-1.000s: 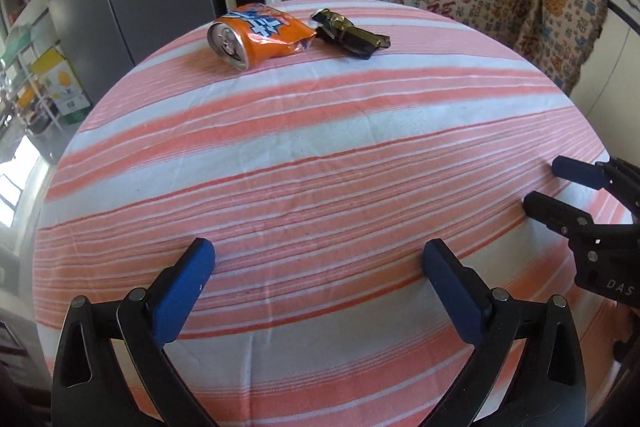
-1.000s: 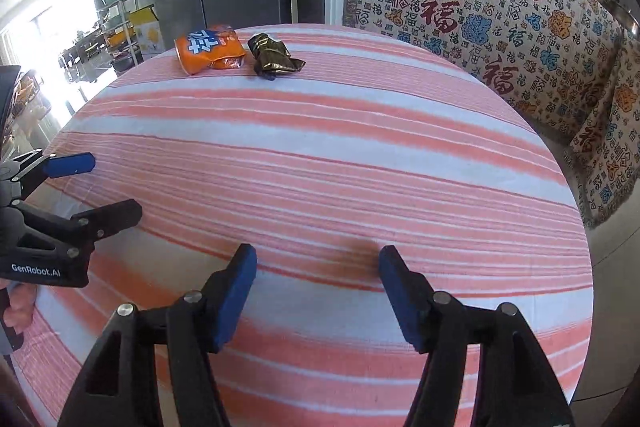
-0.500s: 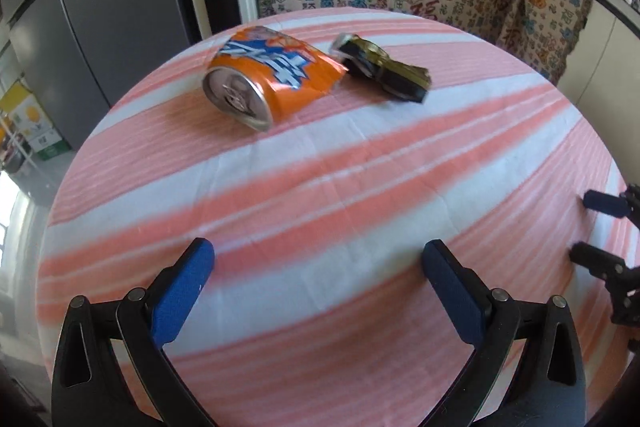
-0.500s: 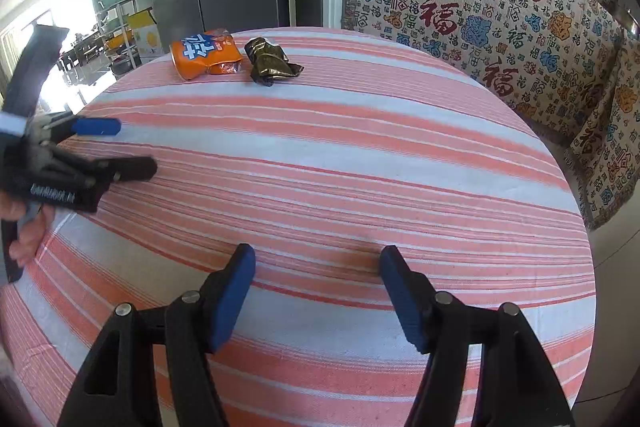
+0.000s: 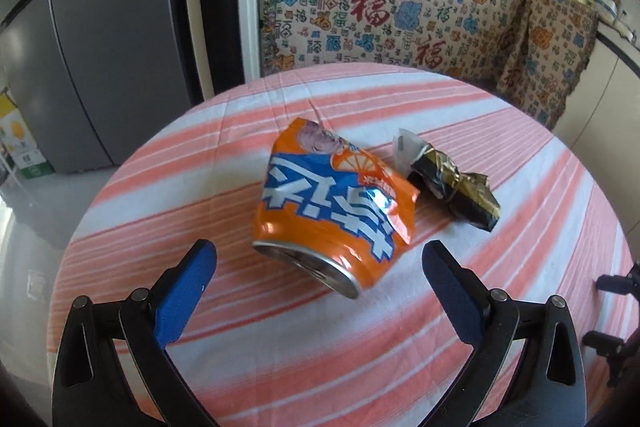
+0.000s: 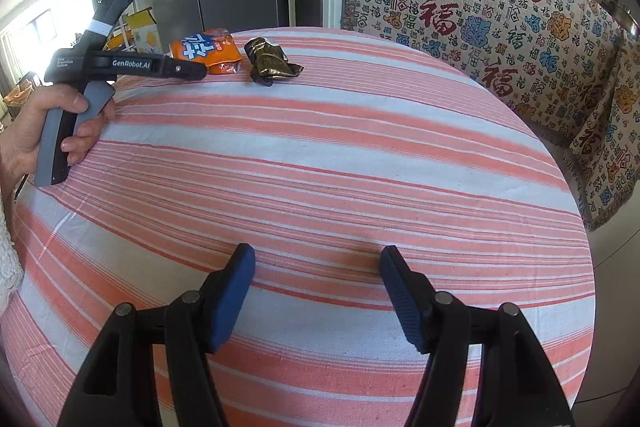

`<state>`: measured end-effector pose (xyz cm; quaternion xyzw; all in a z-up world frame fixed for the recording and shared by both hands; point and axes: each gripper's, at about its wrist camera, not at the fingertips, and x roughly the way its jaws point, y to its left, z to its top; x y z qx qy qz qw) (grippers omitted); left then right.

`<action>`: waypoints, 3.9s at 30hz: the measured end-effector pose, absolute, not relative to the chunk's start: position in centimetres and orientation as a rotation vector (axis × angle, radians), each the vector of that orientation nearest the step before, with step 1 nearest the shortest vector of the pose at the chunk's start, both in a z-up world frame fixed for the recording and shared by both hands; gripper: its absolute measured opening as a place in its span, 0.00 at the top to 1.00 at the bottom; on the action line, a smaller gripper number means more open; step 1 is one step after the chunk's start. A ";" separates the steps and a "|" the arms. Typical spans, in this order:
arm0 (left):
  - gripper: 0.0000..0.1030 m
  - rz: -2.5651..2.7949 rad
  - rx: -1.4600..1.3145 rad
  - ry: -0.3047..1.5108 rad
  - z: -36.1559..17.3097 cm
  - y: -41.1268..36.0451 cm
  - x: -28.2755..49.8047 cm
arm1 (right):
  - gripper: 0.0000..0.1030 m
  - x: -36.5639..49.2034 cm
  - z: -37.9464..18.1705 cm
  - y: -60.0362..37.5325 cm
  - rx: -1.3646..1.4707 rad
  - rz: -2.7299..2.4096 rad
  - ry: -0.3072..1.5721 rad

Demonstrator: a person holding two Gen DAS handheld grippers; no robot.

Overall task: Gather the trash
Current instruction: 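Grasp the orange drink can with the left tool while the right tool grasps the gold wrapper, then carry the can and gold wrapper to the wastebasket and open both tools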

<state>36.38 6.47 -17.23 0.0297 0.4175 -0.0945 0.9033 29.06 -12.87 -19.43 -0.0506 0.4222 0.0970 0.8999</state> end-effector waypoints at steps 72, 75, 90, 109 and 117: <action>0.37 -0.371 -0.347 0.974 -16.1 -2.2 21.8 | 0.75 15.7 -15.2 -24.8 0.135 0.279 0.799; 0.38 -0.354 -0.319 0.921 -14.5 -2.7 20.6 | 0.75 15.5 -15.1 -25.1 0.143 0.268 0.798; 0.38 -0.421 -0.101 0.841 -11.8 -12.7 16.0 | 0.75 14.4 -12.8 -28.7 0.198 0.205 0.789; 0.38 -0.487 -0.032 0.818 -10.0 -20.3 15.7 | 0.75 13.7 -11.8 -35.2 0.260 0.130 0.835; 0.38 -0.573 -0.011 0.782 -7.6 -25.0 14.2 | 0.75 12.1 -10.9 -37.7 0.282 0.103 0.815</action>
